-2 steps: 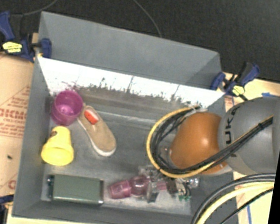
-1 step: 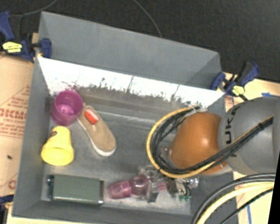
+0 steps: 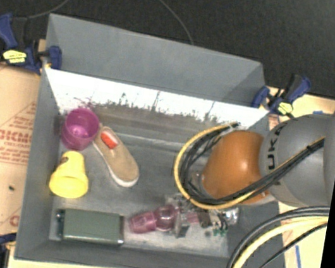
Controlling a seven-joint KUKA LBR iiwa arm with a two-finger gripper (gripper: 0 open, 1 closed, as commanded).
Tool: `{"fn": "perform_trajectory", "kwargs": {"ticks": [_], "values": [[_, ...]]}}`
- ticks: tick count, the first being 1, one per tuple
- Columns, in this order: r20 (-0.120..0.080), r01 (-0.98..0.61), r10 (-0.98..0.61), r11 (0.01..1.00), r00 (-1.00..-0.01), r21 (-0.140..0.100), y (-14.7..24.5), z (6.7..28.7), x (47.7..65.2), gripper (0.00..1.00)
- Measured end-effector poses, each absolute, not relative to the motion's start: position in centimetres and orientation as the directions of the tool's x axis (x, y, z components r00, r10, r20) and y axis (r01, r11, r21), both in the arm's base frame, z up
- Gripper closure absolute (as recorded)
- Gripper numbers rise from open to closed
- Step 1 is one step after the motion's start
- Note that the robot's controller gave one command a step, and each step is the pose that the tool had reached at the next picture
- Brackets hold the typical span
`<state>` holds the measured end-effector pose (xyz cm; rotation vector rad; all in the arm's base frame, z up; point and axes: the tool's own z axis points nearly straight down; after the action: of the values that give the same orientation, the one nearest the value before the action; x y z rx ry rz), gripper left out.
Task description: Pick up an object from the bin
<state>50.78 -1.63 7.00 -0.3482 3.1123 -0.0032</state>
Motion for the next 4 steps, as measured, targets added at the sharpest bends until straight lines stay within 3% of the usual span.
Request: {"fn": "perform_trajectory", "kwargs": {"ticks": [2, 3, 4], "values": [[-0.016, -0.257, -0.257, 0.966, -0.966, -0.005, -3.0, 7.1, 51.6, 1.0], [-0.011, -0.269, -0.269, 0.963, -0.963, -0.004, -2.5, 7.0, 50.8, 1.0], [-0.02, -0.281, -0.281, 0.96, -0.959, -0.007, -4.1, 7.0, 52.3, 1.0]]}}
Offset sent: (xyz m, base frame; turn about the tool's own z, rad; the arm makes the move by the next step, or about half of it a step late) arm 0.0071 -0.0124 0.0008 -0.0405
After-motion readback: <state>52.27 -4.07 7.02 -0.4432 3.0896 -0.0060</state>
